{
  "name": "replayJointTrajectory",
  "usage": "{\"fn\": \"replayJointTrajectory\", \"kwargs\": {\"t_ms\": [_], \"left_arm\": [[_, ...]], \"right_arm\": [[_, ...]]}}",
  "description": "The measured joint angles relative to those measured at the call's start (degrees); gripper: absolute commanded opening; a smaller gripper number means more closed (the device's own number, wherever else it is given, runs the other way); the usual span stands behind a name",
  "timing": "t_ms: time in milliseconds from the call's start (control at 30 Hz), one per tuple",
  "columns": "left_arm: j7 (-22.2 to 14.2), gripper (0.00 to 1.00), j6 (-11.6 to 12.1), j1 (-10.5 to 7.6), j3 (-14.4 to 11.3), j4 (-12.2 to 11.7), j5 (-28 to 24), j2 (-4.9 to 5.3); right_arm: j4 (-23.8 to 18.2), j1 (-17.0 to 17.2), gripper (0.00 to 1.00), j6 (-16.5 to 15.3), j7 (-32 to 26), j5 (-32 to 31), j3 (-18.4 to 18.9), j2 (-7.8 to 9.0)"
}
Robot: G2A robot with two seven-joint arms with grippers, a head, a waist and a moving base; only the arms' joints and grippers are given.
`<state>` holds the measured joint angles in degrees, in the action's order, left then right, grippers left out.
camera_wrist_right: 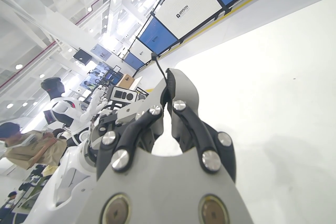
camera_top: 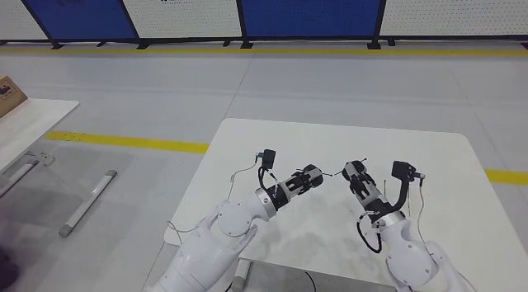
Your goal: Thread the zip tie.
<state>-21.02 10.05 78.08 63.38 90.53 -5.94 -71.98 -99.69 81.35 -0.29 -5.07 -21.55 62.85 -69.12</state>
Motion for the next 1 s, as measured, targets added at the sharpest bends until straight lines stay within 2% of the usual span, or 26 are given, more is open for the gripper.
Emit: {"fn": "replayJointTrajectory", "kwargs": {"t_ms": [1000], "left_arm": [[0.0,0.0,0.0,0.0,0.0,0.0,0.0,0.0]], "right_arm": [[0.93,-0.33,0.0,-1.17,-1.97,-0.59,0.35,-1.23]]}}
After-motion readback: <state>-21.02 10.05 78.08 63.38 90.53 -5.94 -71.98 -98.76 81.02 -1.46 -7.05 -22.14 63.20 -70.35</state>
